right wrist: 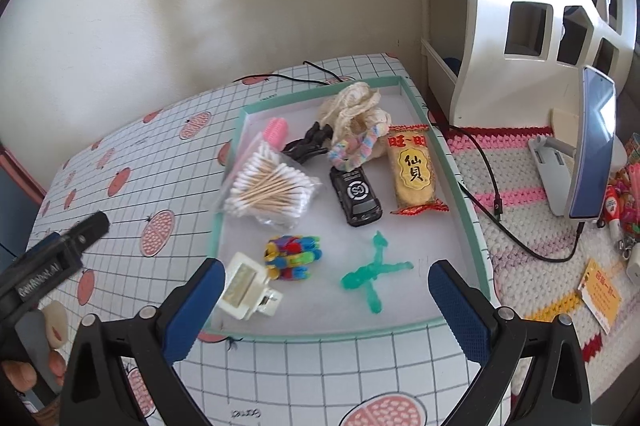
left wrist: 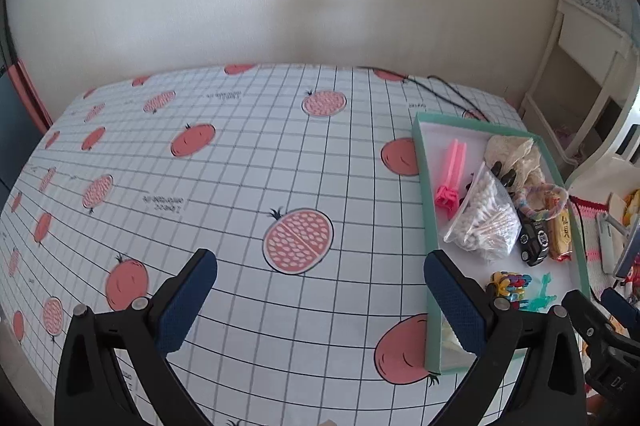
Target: Organize objects
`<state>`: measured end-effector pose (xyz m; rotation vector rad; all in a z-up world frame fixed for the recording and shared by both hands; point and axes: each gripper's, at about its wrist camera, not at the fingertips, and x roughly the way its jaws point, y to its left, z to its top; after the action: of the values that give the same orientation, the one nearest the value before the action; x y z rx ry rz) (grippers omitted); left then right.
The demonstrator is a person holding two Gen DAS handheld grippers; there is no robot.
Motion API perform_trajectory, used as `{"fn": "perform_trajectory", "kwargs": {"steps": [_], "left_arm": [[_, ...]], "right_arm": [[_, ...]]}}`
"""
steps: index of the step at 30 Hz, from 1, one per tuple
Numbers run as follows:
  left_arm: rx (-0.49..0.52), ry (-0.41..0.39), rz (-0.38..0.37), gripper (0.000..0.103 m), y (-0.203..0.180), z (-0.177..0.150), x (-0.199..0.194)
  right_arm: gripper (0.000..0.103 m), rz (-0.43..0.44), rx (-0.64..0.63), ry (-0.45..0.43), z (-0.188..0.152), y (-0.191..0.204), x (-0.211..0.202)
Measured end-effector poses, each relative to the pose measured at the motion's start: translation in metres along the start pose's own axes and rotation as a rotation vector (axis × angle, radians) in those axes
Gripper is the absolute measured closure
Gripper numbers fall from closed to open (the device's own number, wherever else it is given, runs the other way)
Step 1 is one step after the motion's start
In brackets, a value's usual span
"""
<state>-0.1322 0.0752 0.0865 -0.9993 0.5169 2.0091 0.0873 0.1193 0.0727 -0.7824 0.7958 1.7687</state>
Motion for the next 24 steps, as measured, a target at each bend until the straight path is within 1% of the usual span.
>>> {"fn": "perform_trajectory", "kwargs": {"steps": [4, 8, 12, 17, 21, 24], "left_arm": [[-0.012, -0.053, 0.006, 0.0, 0.014, -0.001, -0.023], [-0.034, -0.092, 0.015, 0.0, 0.028, -0.012, -0.043], [-0.04, -0.098, -0.003, 0.0, 0.042, -0.027, -0.055], [-0.067, -0.107, 0.0, 0.0, 0.062, -0.048, -0.067], [-0.052, -0.108, -0.016, 0.0, 0.069, -0.068, -0.072], [-0.04, -0.105, -0.012, 0.0, 0.071, -0.086, -0.073]], "right_arm": [[0.0, -0.004, -0.022, -0.014, -0.01, 0.011, -0.014], [0.0, -0.001, -0.046, -0.023, -0.022, 0.022, -0.026], [0.0, -0.014, -0.071, -0.034, -0.036, 0.032, -0.037], [0.0, -0.023, -0.09, -0.05, -0.056, 0.045, -0.046], [0.0, -0.033, -0.109, -0.05, -0.075, 0.051, -0.046], [0.0, -0.021, -0.095, -0.043, -0.09, 0.051, -0.042]]}}
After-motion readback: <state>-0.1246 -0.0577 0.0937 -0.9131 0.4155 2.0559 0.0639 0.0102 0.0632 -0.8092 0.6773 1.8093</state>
